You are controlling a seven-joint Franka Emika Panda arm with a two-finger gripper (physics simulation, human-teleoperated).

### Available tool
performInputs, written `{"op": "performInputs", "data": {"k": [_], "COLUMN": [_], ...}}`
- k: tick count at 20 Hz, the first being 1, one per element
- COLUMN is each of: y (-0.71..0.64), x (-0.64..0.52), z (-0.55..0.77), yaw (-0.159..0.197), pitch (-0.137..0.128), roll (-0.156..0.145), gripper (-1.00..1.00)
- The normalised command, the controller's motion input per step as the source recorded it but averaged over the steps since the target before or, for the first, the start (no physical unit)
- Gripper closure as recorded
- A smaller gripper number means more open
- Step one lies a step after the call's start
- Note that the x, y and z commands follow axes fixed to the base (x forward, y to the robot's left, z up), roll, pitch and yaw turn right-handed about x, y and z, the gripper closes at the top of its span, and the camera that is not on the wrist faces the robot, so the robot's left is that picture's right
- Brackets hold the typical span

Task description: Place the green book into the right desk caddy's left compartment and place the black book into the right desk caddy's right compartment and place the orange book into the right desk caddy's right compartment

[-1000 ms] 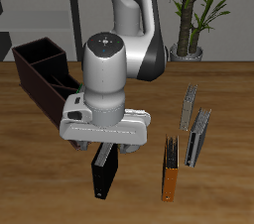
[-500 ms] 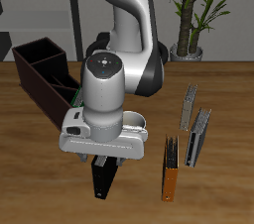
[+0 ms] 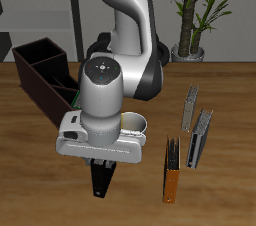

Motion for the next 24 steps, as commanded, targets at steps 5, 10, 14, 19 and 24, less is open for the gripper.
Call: {"op": "performInputs", "data": {"k": [5, 10, 14, 19, 24], "y": [0.05, 0.08, 0.02, 0.01, -0.18], "x": [-0.26, -0.54, -0.48, -0.54, -0.49], "z": [0.43, 0.76, 0.57, 0.49, 0.39], "yaw": [0.060, 0.141, 0.132, 0.159, 0.113], "pitch": [-0.056, -0.079, -0.067, -0.082, -0.042], "roll": [0.003, -0.001, 0.018, 0.024, 0.019], "gripper": [1.00, 1.00, 1.00, 1.00, 1.00]}}
